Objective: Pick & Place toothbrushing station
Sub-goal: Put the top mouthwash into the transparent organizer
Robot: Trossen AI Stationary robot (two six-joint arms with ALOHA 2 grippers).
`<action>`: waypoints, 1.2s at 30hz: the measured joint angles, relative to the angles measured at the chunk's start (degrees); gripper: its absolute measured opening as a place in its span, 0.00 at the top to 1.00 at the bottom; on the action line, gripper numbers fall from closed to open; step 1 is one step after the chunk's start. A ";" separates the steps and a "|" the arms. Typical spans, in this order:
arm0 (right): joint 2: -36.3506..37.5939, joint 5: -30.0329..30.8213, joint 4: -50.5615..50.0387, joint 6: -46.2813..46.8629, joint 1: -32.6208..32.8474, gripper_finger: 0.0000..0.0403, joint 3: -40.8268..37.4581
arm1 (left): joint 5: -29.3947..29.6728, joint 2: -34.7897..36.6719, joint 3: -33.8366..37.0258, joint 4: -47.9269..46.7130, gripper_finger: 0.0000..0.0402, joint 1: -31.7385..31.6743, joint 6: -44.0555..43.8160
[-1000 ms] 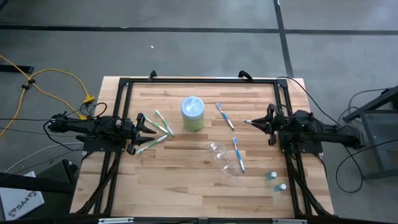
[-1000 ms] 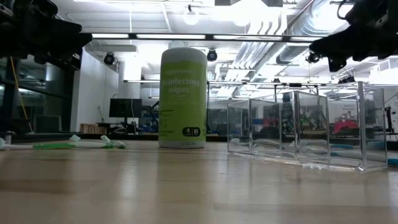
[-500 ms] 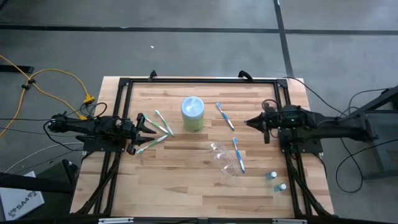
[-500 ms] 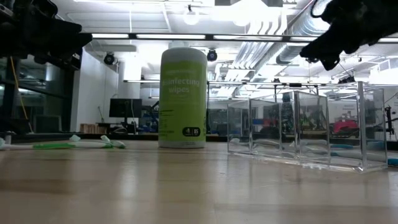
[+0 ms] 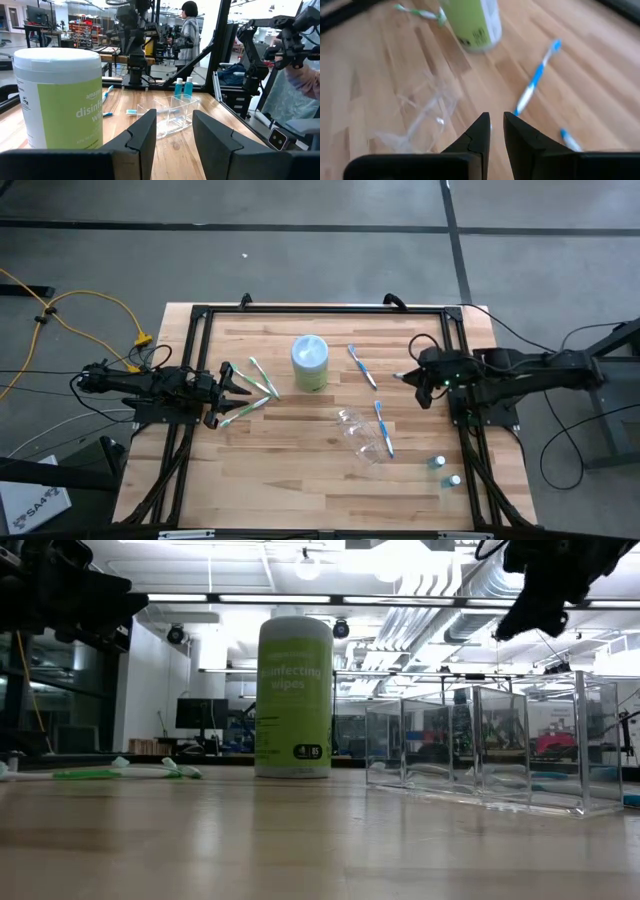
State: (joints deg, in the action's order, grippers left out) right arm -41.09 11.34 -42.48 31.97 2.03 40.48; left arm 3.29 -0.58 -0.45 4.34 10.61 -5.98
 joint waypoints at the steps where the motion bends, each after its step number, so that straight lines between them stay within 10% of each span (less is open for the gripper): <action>1: -0.52 0.23 -1.23 1.52 0.52 0.89 0.24 | 0.00 0.00 0.00 0.00 0.69 0.01 0.00; 36: -6.92 -3.70 -21.49 26.25 5.85 0.89 7.27 | 0.00 0.00 0.00 0.00 0.69 0.01 -0.01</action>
State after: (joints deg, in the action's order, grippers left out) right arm -48.01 7.64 -63.97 58.22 7.88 47.75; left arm 3.29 -0.58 -0.45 4.34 10.62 -5.99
